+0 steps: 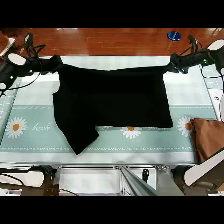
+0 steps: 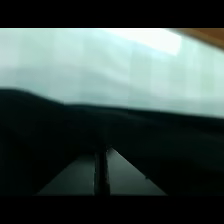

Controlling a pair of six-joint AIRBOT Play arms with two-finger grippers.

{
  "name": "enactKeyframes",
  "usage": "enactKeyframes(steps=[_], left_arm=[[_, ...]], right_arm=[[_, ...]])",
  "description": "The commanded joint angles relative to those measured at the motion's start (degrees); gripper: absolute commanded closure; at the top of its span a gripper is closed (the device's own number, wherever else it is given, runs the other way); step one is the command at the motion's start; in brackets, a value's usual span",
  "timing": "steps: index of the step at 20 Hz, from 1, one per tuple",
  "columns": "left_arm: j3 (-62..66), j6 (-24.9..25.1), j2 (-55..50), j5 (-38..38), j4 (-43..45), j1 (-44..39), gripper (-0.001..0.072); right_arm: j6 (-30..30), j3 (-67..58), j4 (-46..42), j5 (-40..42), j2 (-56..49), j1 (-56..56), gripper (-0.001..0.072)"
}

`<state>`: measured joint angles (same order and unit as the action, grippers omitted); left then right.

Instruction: Fold the shirts.

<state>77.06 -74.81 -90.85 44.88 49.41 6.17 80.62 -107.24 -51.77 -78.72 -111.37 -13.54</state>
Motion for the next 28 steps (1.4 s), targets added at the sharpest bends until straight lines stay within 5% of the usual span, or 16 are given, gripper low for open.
enactKeyframes(steps=[1, 6, 11, 12, 13, 14, 20, 24, 28], left_arm=[[0.66, 2.69, -0.33, 16.17, 1.31, 2.97, 0.0683], [-3.56, 1.7, -2.89, 22.38, 8.26, 2.73, 0.0683], [-3.56, 1.7, -5.16, 22.6, 8.44, 2.49, 0.0683], [-3.52, 1.7, -5.16, 22.4, 8.48, 2.49, 0.0661], [-3.41, 1.7, -5.14, 22.77, 8.48, 2.49, 0.0495], [-3.1, 1.51, -5.05, 24.11, 8.87, 2.51, 0.0206], [-6.27, -2.97, 2.67, 31.5, 17.7, 8.17, 0.0201], [-28.46, 0.15, 17.05, 25.49, 15.04, 15.8, 0.0201], [-47.67, 3.87, 30.51, 20.52, -1.18, 26.71, 0.0201]], right_arm=[[-2.45, -0.24, -1.33, -9.9, -0.31, -1.7, 0.0689], [0.81, 2.95, -12.46, -9.29, -0.37, -0.15, 0.0688], [2.29, 3.93, -13.53, -9.27, -0.37, 0.57, 0.0686], [2.4, 3.93, -13.73, -8.87, -0.37, 0.81, 0.0572], [2.56, 3.93, -13.77, -9.01, -0.37, 1.07, 0.0335], [2.56, 3.91, -13.81, -9.53, -0.31, 1.51, 0.0297], [5.33, 8.46, -21.94, -12.15, 8.7, -1.42, 0.0297], [5.27, 35.12, -19.45, 5.73, 28.94, -4.31, 0.0297], [2.64, 61.37, -12.57, 16.39, 47.89, -4.94, 0.0297]])
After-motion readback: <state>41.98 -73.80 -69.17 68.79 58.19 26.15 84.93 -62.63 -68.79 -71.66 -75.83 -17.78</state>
